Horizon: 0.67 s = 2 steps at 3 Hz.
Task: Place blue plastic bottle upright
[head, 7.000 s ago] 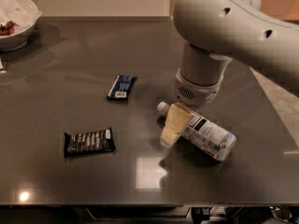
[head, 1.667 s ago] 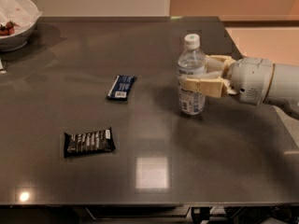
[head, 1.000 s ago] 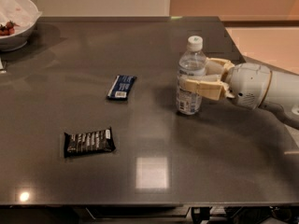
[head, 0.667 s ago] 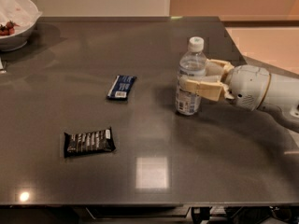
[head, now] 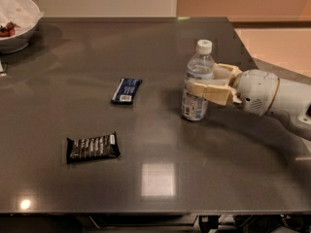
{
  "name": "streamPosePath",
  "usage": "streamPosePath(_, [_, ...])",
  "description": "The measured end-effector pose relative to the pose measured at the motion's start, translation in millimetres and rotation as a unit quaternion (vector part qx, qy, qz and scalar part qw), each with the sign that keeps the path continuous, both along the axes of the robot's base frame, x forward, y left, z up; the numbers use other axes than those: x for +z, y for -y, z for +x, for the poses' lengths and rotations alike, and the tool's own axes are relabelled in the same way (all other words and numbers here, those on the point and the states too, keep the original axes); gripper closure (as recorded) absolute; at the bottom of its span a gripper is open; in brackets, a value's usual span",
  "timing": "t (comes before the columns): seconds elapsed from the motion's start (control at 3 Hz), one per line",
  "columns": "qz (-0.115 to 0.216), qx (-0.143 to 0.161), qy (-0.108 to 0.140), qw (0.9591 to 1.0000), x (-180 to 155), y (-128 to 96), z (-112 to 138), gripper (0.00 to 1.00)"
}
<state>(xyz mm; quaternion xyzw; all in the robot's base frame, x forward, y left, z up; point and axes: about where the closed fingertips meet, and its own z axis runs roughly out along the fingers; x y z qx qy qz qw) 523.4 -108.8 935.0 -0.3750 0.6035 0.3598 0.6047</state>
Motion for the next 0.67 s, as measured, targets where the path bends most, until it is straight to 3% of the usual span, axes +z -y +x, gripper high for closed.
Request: streamPosePath(0.67, [0.013, -0.003, -0.011, 0.9999, -7.2, 0.7, 2.6, 0.13])
